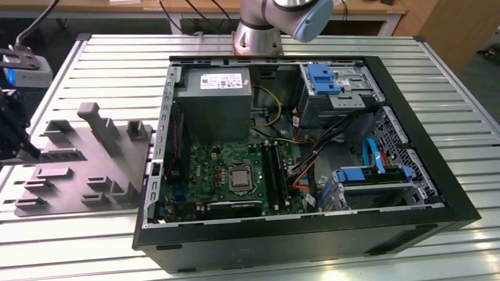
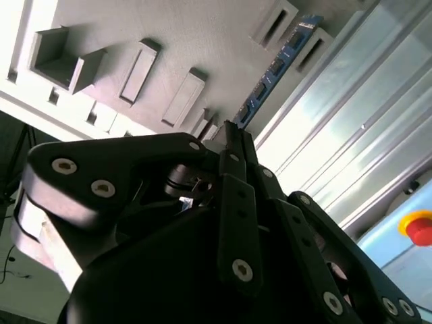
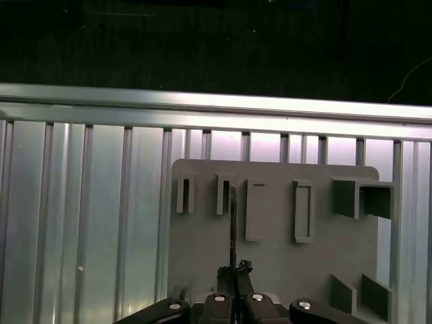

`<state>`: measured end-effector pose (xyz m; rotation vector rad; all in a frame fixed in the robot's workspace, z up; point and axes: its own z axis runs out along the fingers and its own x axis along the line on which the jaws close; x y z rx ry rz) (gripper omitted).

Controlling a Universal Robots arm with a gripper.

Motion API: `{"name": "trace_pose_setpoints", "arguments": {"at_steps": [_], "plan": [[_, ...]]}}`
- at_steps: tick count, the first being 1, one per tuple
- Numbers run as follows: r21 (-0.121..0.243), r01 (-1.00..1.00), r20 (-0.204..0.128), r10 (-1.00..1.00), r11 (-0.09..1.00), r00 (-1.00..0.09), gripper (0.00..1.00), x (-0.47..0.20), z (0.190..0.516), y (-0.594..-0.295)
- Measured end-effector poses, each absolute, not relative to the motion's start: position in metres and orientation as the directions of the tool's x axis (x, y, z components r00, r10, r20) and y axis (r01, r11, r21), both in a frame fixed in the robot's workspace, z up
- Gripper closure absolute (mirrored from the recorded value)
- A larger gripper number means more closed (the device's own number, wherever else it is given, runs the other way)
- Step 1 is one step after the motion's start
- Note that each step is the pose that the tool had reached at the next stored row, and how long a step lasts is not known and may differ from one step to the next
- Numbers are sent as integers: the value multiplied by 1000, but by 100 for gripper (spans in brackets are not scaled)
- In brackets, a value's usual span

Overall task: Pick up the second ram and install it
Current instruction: 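Pick up the second ram and move it above second insertion slot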

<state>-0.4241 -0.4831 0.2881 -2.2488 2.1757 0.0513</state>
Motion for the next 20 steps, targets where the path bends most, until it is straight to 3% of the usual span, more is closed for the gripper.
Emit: {"name": "trace_pose_setpoints", "arguments": {"at_steps": [20], "plan": [[14,-999,-32,-999,-33,33,87,-424,374,-483]]}}
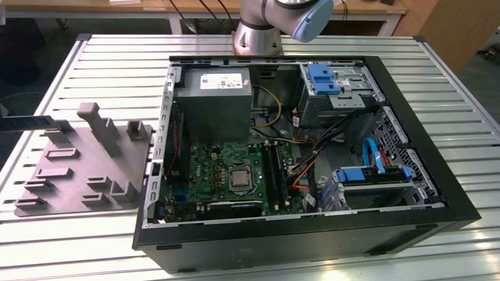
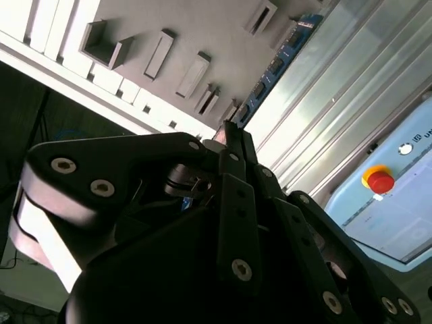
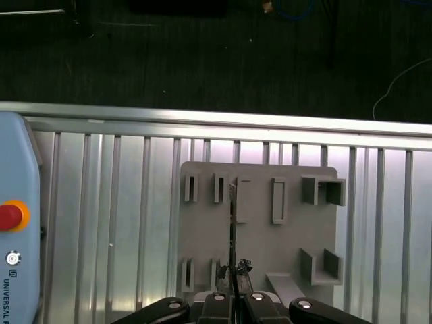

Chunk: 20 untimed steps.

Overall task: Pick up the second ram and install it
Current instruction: 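Pick up the second ram and move it above second insertion slot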

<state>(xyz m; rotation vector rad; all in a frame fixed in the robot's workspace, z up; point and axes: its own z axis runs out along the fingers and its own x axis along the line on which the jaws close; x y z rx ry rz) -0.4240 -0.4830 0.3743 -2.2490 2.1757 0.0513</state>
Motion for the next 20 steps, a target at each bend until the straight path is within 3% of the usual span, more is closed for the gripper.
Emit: {"name": "trace_pose_setpoints", "arguments": {"at_steps": [11,20], "plan": [[14,-999,-32,-999,-33,33,87,-424,405,-483],[14,-999,-32,-999,-32,32,87,-424,407,-483]]}}
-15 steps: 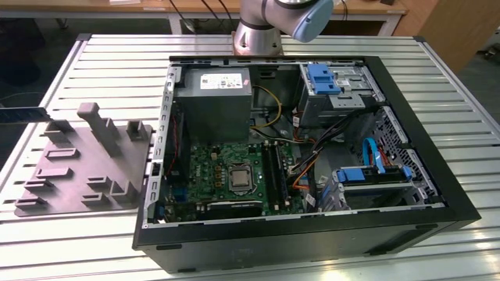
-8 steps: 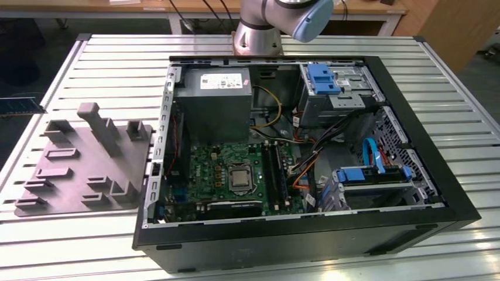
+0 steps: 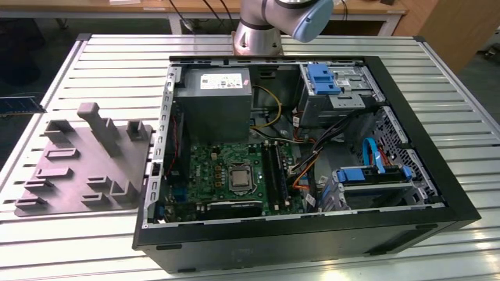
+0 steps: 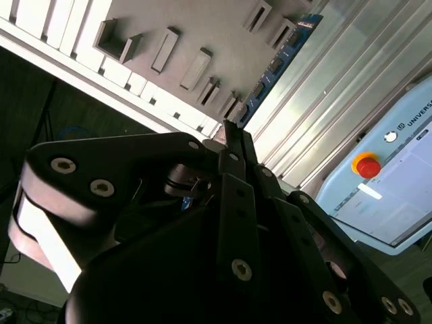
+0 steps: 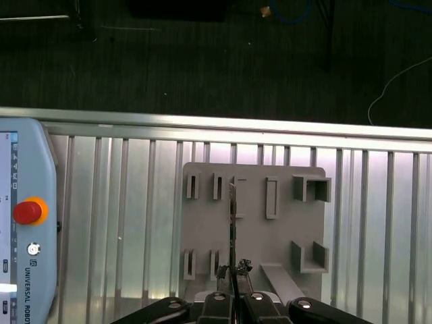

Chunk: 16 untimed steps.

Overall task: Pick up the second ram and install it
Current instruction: 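Pick up the second ram and move it above second insertion slot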

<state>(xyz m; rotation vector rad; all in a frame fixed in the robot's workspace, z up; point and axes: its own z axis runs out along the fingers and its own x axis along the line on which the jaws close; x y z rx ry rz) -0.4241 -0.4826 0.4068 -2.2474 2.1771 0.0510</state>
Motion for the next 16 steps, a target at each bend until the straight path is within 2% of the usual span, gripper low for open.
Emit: {"name": "trace_pose_setpoints", "arguments": {"at_steps": [16], "plan": [[14,-999,-32,-999,-32,32,87,-393,407,-483]]}}
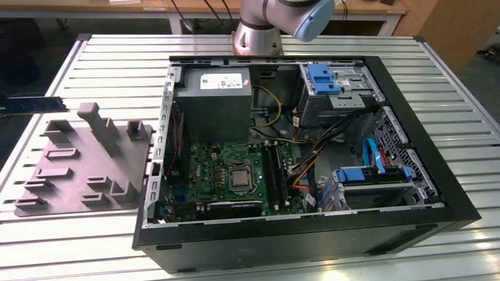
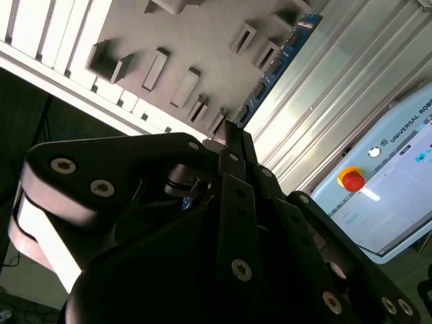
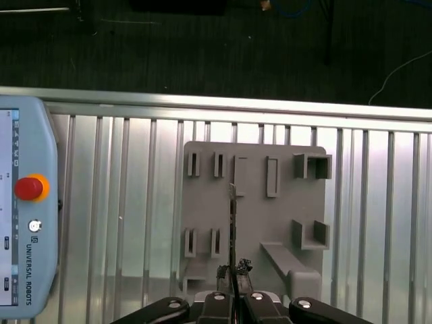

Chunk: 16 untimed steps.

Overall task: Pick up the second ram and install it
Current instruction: 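Pick up the second ram and move it above second insertion slot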

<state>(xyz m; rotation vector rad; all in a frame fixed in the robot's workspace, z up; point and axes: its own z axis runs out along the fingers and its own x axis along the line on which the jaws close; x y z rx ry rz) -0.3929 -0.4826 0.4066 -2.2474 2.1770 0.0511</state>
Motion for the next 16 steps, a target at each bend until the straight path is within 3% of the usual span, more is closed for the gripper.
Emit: {"name": "trace_pose_setpoints", "arguments": {"at_steps": [16], "plan": [[14,-999,-32,-999,-32,32,87,-336,406,-483]]}}
